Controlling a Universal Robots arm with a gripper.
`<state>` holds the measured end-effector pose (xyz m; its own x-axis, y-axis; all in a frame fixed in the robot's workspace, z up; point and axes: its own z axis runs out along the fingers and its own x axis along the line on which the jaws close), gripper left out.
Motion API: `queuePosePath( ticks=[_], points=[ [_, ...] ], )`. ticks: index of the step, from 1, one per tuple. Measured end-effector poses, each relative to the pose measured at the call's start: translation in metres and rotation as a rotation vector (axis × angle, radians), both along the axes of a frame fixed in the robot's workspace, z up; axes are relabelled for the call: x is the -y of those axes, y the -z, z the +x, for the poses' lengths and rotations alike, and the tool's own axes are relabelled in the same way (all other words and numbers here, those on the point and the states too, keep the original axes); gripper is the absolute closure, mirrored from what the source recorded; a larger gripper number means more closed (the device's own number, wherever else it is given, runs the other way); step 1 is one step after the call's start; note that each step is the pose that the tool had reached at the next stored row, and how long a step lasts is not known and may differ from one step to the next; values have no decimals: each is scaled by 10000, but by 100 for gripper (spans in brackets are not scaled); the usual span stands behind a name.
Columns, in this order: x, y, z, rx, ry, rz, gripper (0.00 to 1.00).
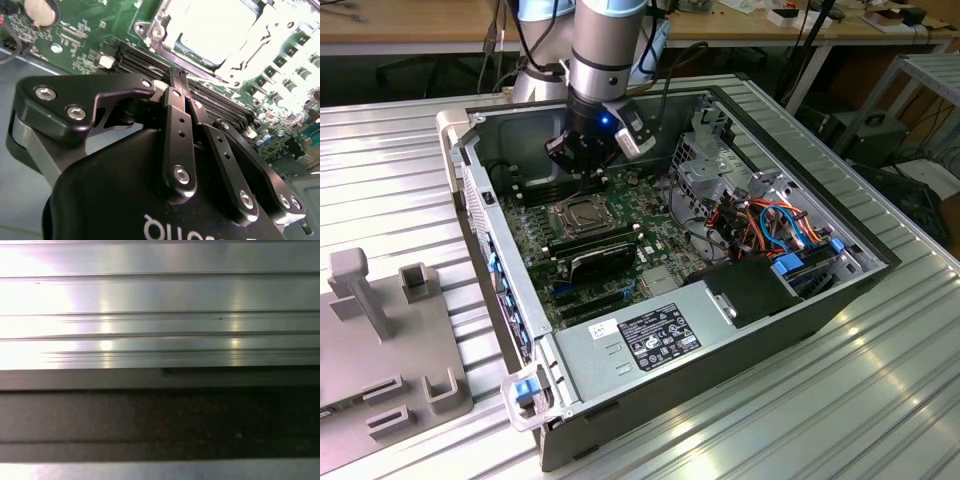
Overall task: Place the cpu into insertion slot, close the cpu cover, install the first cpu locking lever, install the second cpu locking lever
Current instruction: 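Install the first cpu locking lever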
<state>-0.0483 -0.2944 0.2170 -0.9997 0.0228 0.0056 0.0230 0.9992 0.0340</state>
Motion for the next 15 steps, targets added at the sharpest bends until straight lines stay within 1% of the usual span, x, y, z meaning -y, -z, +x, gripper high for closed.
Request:
queuePosePath(
  ticks=[5, 9, 12, 15],
  points=[
    [-11, 36, 23, 2, -19, -2, 89],
    [-10, 44, 23, 1, -31, -4, 89],
    [-11, 78, 24, 3, -31, -1, 89],
    [-10, 79, 23, 0, -31, -3, 89]
  ],
)
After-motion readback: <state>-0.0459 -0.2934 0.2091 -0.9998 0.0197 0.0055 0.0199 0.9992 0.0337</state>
